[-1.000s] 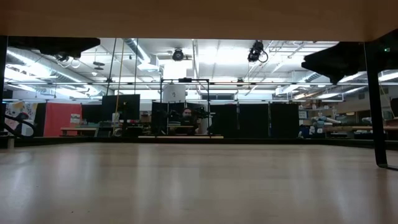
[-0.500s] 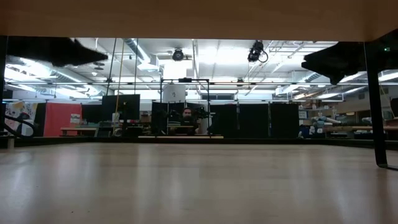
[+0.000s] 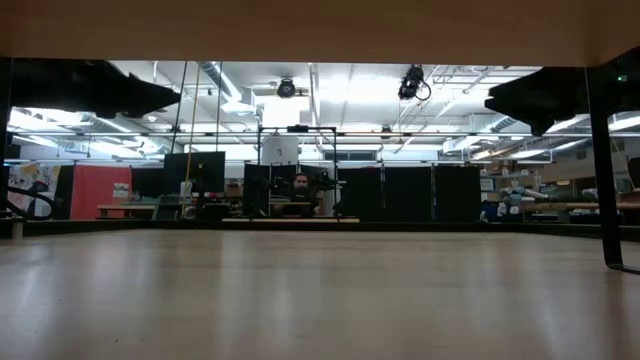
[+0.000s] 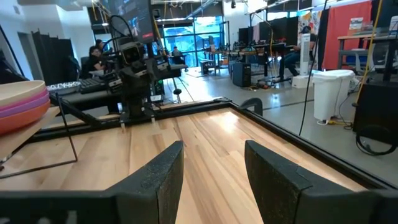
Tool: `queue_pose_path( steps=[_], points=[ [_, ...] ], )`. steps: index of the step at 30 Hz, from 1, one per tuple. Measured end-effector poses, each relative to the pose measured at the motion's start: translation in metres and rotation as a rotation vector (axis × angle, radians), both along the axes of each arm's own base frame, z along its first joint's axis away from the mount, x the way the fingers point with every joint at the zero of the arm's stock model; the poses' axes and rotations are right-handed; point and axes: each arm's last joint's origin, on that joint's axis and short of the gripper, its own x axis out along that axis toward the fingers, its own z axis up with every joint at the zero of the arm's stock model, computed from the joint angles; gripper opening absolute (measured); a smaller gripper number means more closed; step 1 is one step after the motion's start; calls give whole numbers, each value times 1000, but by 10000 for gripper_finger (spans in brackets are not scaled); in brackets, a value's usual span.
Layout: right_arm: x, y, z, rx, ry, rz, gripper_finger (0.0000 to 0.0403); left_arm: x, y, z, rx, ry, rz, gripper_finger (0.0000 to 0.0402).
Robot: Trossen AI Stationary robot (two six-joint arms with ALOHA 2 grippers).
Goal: Place and stack plates onto a shelf
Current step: Return to Home Position
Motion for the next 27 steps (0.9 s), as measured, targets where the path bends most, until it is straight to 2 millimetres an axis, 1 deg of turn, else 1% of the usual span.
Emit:
queue_pose_path(
  steps=[7, 27],
  points=[
    [0, 0, -1, -25, 15, -2, 176, -3, 7, -5, -55, 43, -17, 162],
    [0, 0, -1, -27, 15, -2, 176, 0, 9, -12, -102, 105, -2, 162]
  ],
)
